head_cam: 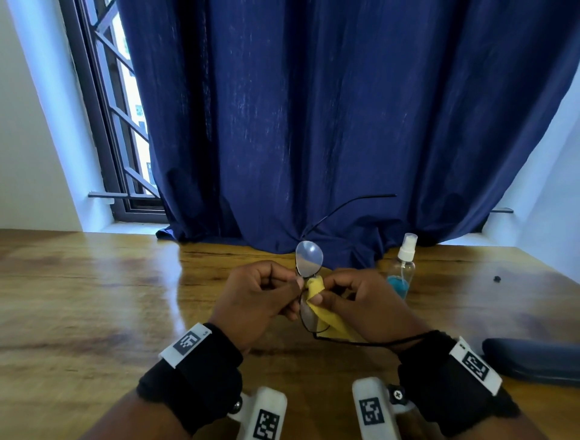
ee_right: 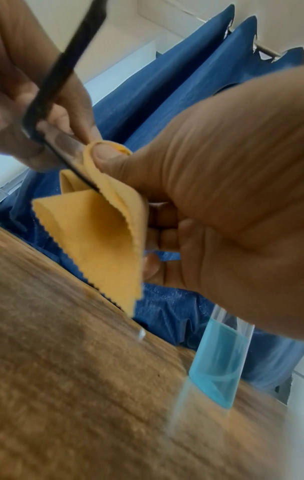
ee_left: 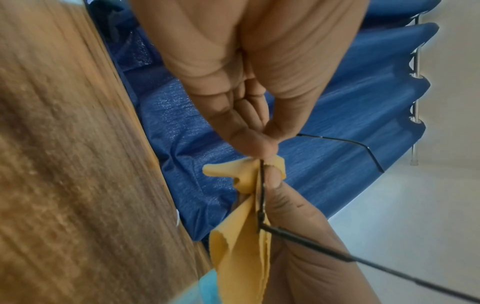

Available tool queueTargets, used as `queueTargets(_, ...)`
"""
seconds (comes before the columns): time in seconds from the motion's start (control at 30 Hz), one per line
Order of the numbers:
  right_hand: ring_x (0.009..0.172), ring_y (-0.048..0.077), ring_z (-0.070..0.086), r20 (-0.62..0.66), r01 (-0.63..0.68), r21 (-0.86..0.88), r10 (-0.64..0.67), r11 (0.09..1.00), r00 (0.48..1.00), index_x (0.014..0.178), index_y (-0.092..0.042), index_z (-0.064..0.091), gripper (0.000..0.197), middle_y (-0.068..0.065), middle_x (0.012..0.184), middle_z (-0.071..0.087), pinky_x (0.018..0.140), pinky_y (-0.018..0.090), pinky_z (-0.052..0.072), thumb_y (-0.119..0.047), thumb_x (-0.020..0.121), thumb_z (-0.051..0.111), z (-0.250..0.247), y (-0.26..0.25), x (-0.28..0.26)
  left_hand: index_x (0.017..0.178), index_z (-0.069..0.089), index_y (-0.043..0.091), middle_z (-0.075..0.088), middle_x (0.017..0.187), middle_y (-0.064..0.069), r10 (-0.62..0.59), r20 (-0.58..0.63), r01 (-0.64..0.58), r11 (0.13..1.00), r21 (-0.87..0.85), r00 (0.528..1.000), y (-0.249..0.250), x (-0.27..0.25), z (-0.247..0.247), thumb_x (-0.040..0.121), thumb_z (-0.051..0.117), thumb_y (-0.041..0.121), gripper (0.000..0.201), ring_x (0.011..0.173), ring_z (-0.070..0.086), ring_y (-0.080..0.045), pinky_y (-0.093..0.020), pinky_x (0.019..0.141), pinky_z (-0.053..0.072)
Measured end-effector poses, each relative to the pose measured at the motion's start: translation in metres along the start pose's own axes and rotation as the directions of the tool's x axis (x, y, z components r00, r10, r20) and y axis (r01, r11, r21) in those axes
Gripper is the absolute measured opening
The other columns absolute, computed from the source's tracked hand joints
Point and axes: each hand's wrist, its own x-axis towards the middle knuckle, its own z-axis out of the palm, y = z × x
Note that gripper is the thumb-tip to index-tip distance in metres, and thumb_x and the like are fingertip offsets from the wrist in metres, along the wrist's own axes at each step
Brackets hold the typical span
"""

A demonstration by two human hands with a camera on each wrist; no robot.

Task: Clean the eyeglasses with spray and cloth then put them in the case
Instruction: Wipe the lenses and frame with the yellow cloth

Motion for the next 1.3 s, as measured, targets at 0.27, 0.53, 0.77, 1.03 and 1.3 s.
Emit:
queueTargets(0.27,0.080,0.000,0.072,-0.252,0.011,0.214,0.045,0.977,0.967,0.090,-0.030,0.076,0.017,-0.015,0.090,0.078,0.071,0.014,0.055,-0.036,0.075,0.075,-0.015,0.002,0.001,0.089,0.073,-0.001,0.069,0.061,-0.007,-0.052,-0.033,0.051,0.998,-0.029,0.998,0.001,0.003,-0.005,0.089,0.071,0.006,0.007,0.054,0.063,-0.014,-0.024,0.056,0.056)
queueTargets(0.53,0.085,0.012,0.068,-0.414,0.145,0.009,-0.128,0.989,0.901,0.094,-0.024,0.079,0.014,-0.009,0.093,0.073,0.073,0.019,0.052,-0.030,0.081,0.080,-0.015,-0.003,0.001,0.088,0.074,-0.001,0.069,0.063,-0.009,-0.139,0.133,0.140,0.990,0.006,0.981,0.003,-0.002,0.002,0.087,0.074,0.009,0.010,0.054,0.063,-0.014,-0.023,0.054,0.054)
queueTargets(0.77,0.084,0.012,0.064,-0.329,0.158,-0.040,-0.163,0.987,0.930,0.082,-0.027,0.076,0.015,-0.011,0.087,0.064,0.072,0.016,0.048,-0.037,0.074,0.084,-0.011,-0.005,0.000,0.084,0.074,0.000,0.069,0.063,-0.011,-0.095,0.171,0.093,0.995,0.018,0.981,0.005,-0.004,0.004,0.087,0.073,0.005,0.006,0.052,0.062,-0.013,-0.023,0.052,0.054)
queueTargets(1.03,0.096,0.011,0.063,-0.177,0.158,-0.110,-0.175,0.981,0.968,0.094,-0.033,0.082,0.018,-0.014,0.096,0.067,0.080,0.019,0.047,-0.040,0.079,0.078,-0.012,-0.003,0.000,0.086,0.073,-0.001,0.069,0.063,-0.009,-0.090,0.159,0.081,0.995,0.060,0.983,0.006,-0.003,0.002,0.087,0.073,0.007,0.009,0.052,0.062,-0.014,-0.023,0.052,0.053)
queueTargets(1.3,0.096,0.006,0.059,-0.221,0.126,-0.188,-0.167,0.974,0.961,0.097,-0.037,0.079,0.018,-0.017,0.095,0.064,0.079,0.024,0.045,-0.049,0.086,0.070,-0.014,-0.001,0.000,0.086,0.072,-0.005,0.067,0.059,-0.008,-0.097,0.088,0.094,0.995,0.030,0.991,0.005,-0.001,0.002,0.088,0.071,0.002,0.008,0.050,0.060,-0.012,-0.022,0.049,0.052)
